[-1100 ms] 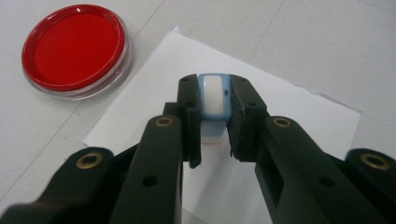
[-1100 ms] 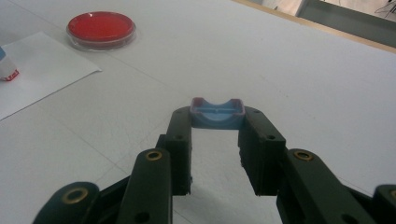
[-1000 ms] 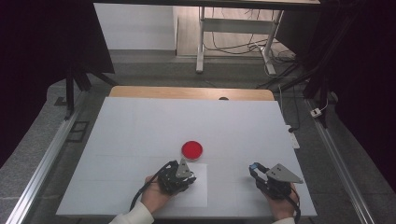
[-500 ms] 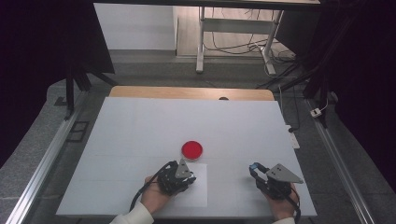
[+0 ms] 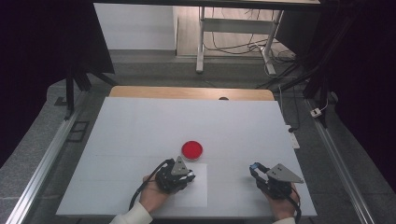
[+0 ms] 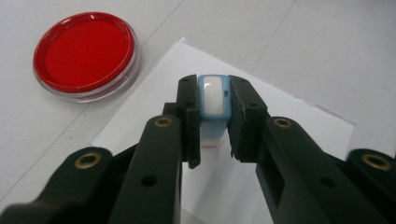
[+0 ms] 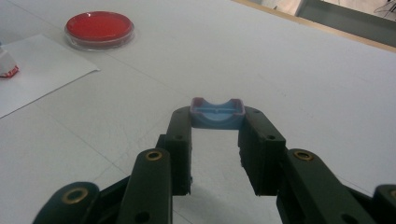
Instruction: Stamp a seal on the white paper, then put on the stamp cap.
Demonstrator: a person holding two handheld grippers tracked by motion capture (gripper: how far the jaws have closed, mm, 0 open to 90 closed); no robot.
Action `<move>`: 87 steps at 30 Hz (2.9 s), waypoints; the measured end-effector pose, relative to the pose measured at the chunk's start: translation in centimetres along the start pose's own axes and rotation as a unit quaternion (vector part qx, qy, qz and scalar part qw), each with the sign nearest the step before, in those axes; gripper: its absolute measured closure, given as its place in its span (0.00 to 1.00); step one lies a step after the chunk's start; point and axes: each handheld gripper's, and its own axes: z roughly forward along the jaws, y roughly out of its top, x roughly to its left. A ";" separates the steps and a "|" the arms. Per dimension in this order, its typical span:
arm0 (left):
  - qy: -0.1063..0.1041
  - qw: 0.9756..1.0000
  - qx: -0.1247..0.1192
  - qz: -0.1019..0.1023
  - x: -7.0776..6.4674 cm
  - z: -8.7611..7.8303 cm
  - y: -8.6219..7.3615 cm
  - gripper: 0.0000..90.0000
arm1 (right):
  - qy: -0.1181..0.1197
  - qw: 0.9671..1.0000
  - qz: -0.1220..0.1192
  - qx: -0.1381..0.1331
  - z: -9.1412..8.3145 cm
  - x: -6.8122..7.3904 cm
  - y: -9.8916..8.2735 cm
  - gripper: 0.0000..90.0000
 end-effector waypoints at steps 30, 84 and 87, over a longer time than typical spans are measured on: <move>-0.025 0.990 -0.112 -0.082 3.2 -5.8 -1.1 0.84 | 0.002 1.000 -0.001 0.001 0.1 -0.1 -0.1 0.72; -0.030 0.987 -0.128 -0.091 4.6 -6.4 -0.9 0.84 | 0.044 0.999 0.005 -0.013 1.0 1.9 0.9 0.72; -0.031 0.987 -0.129 -0.091 4.5 -6.4 -0.8 0.84 | 0.049 0.999 0.002 -0.014 1.2 2.3 1.1 0.72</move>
